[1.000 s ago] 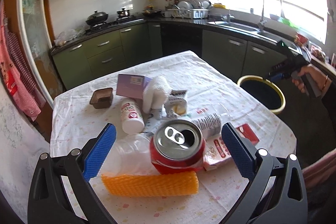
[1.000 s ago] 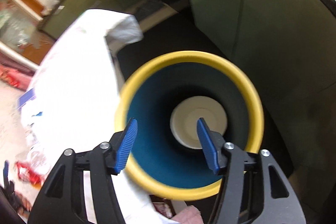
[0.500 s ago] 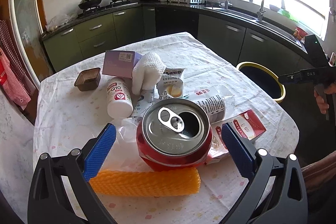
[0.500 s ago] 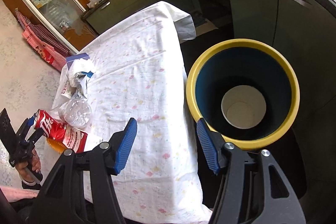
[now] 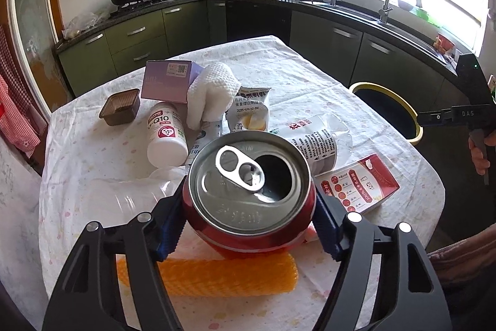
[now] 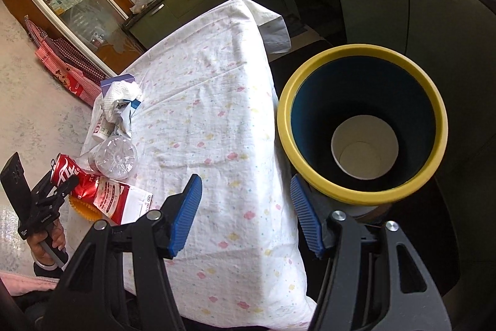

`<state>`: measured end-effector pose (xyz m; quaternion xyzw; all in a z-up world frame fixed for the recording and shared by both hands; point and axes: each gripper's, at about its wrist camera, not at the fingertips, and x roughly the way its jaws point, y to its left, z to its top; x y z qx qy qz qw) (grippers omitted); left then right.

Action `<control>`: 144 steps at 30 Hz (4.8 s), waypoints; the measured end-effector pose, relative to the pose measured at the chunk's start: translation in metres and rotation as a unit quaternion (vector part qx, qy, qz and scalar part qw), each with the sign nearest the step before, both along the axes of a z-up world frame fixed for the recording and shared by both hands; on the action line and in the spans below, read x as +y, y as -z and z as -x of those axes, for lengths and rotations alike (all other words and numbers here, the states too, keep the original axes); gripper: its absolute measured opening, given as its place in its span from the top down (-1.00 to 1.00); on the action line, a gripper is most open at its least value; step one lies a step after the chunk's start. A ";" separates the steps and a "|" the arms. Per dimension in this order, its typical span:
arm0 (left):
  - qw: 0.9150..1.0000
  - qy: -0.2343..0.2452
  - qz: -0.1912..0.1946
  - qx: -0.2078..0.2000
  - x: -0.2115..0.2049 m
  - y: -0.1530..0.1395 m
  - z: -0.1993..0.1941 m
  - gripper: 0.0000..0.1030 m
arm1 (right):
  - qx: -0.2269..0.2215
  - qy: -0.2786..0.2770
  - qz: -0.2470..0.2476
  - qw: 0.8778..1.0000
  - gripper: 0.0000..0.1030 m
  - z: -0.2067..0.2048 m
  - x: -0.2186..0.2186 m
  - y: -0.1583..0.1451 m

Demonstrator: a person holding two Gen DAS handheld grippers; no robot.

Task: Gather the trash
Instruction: 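Grasp the red soda can with the left gripper and lift it, then carry the soda can over the bin and open the left gripper, then grasp the red-and-white milk carton with the right gripper and lift it, then drop the milk carton into the bin by opening the right gripper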

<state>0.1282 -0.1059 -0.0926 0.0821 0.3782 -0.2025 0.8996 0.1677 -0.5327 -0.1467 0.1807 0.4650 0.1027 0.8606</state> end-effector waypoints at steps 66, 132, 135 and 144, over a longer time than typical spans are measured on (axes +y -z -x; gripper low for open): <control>0.970 0.238 0.035 0.038 -0.356 -0.057 -0.076 -0.72 | -0.027 0.125 -0.026 0.991 -0.19 0.075 -0.105 0.033; 0.998 0.004 0.050 -0.032 0.025 -0.067 0.056 -0.88 | -0.102 -0.352 0.144 0.919 0.03 0.018 0.122 -0.016; 0.998 0.008 0.049 -0.030 0.022 -0.066 0.055 -0.88 | -0.081 -0.250 0.180 0.948 0.03 -0.006 0.069 -0.021; 0.999 0.013 0.043 -0.023 0.015 -0.061 0.051 -0.88 | 0.083 -0.076 0.220 0.969 0.03 -0.084 -0.036 0.040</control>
